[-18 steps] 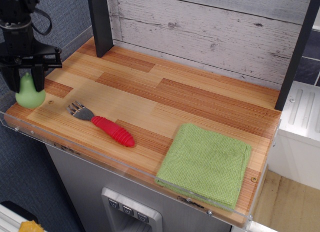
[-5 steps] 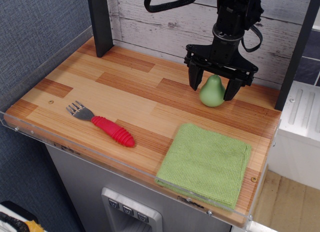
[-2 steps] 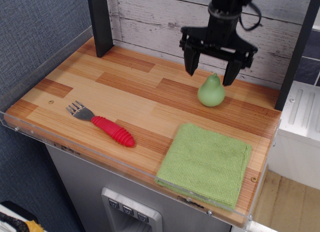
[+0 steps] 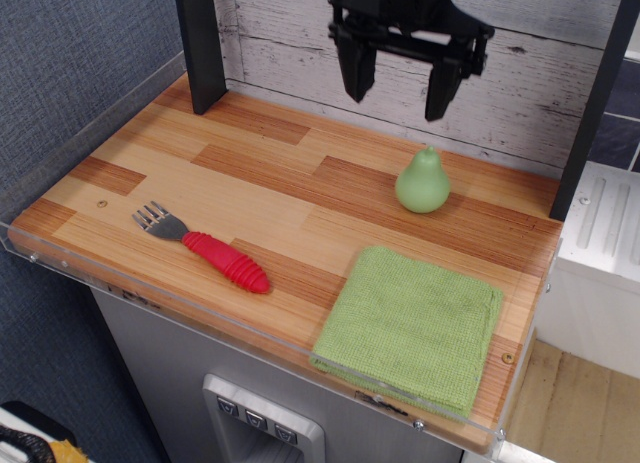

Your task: Put the pear on the bottom left hand side of the table.

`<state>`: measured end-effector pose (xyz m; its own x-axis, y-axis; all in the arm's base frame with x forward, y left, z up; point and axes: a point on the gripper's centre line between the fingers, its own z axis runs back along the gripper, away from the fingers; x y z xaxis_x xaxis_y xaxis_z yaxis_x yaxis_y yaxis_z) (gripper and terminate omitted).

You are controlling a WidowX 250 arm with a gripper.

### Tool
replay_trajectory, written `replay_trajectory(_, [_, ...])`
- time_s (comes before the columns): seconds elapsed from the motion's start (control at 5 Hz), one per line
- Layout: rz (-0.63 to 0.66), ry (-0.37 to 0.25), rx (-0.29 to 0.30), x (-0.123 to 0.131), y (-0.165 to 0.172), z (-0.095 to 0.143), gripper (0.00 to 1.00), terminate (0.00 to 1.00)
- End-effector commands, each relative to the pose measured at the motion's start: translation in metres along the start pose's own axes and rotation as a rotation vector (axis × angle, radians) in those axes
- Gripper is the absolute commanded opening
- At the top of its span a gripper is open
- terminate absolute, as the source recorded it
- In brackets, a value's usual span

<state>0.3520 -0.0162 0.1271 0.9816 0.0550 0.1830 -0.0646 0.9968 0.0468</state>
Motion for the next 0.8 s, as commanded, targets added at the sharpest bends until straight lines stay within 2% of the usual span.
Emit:
replay_trajectory(0.0, [0.277,0.005,0.129,-0.054,0.078,0.028,1.0,0.0])
replay_trajectory(0.2, [0.393,-0.022,0.192,-0.058,0.117,0.019,1.0,0.0])
replay_trajectory(0.4, [0.439,-0.015,0.156,-0.044,0.15,0.002,1.0,0.0])
replay_trajectory(0.6, [0.471,-0.019,0.196,-0.031,0.192,-0.009,1.0,0.0])
